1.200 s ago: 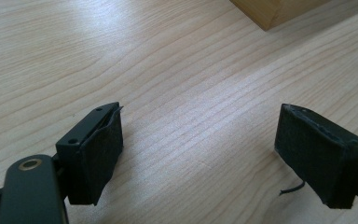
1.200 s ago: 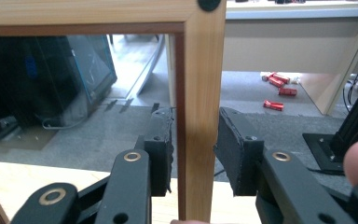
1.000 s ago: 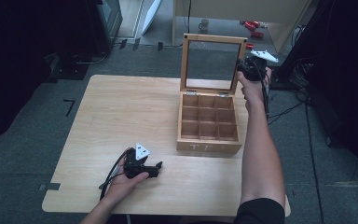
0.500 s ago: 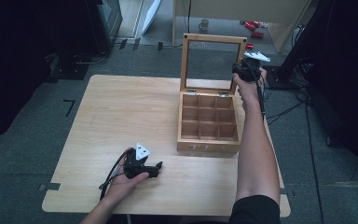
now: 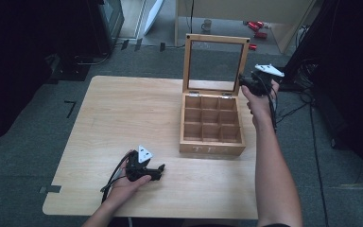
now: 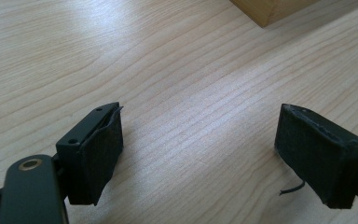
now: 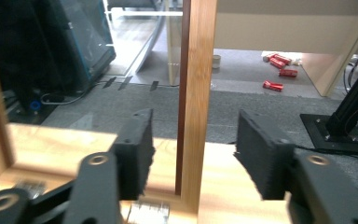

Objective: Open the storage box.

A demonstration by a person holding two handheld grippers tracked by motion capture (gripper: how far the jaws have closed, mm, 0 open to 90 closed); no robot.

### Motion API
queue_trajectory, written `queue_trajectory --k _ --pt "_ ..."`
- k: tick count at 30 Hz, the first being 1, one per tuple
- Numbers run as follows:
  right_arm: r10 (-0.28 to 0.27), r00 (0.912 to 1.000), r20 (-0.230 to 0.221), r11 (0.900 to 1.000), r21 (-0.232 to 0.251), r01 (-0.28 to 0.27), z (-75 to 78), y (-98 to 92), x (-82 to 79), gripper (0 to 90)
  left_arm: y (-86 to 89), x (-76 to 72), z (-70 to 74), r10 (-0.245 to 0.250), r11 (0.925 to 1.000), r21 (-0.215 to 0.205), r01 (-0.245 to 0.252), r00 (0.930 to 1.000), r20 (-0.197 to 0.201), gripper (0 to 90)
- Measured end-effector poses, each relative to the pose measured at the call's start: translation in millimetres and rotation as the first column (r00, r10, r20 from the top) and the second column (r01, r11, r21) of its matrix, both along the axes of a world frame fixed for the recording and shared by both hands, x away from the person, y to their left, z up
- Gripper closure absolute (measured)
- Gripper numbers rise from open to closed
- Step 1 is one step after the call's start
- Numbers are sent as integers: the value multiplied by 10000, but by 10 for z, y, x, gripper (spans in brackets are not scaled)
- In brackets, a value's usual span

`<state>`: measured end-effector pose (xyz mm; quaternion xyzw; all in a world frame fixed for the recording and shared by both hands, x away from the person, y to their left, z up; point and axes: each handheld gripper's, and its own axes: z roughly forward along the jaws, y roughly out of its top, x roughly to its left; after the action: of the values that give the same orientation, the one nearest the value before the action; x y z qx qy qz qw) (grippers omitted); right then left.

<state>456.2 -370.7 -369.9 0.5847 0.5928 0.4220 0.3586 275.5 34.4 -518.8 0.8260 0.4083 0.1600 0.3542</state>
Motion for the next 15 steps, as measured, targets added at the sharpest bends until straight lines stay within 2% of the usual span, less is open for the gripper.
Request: queue_trajectory --k 2,7,11,14,15 --pt "144 9999 6 9999 46 -144 -5 -35 -150 396 -3 -1 0 3 10000 24 -3 10000 10 159" --pt "457 9980 -438 9989 -73 -460 -82 -134 -544 281 -8 -3 -1 -6 10000 84 6 10000 25 159" --pt "610 9960 -646 9981 13 -611 -184 -190 -851 229 -10 -4 -1 -2 10000 88 2 10000 27 159" --pt "806 9933 -826 9966 254 -788 -270 -219 -1069 195 -12 -5 -1 -5 9999 119 4 10000 45 159" --pt "889 9918 -923 9960 181 -876 -323 -232 -1187 185 -12 -5 -1 -2 9999 119 2 10000 32 159"
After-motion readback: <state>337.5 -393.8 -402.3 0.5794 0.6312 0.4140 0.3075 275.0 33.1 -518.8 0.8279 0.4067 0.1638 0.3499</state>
